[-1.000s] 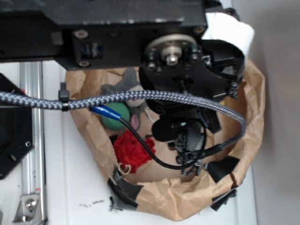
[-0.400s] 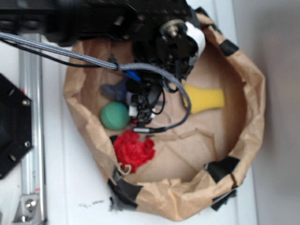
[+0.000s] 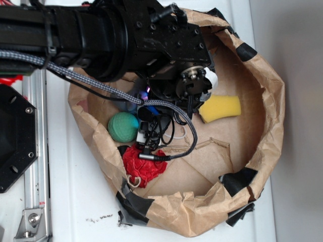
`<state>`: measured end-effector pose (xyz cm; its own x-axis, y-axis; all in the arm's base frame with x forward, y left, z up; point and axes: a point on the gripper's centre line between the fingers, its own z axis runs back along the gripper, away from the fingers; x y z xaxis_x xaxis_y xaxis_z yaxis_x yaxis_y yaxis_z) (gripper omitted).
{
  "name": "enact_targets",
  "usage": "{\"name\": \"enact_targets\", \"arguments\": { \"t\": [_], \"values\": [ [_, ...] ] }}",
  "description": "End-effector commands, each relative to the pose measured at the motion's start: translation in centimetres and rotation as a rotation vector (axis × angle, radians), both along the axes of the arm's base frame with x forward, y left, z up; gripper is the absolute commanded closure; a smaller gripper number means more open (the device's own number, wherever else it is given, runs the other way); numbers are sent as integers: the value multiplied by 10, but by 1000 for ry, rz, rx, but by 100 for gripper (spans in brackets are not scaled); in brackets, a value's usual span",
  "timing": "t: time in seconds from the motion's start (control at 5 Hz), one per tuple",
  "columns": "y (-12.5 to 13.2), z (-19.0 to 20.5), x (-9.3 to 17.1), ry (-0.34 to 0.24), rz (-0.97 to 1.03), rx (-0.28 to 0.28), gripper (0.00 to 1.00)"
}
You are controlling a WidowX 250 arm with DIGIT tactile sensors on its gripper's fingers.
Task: Grab the gray animal.
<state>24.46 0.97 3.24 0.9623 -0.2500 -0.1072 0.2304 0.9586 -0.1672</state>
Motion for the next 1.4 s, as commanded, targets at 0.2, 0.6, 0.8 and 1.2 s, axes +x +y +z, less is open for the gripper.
{"name": "enact_targets", "arguments": {
  "t": [0.2, 0.6, 0.8, 1.2],
  "values": [
    [14, -5, -24, 82, -43, 180, 0],
    [20, 8, -21, 41, 19, 180, 100],
    [19, 8, -19, 34, 20, 197, 100],
    [17, 13, -16, 14, 29, 204, 100]
  ]
}}
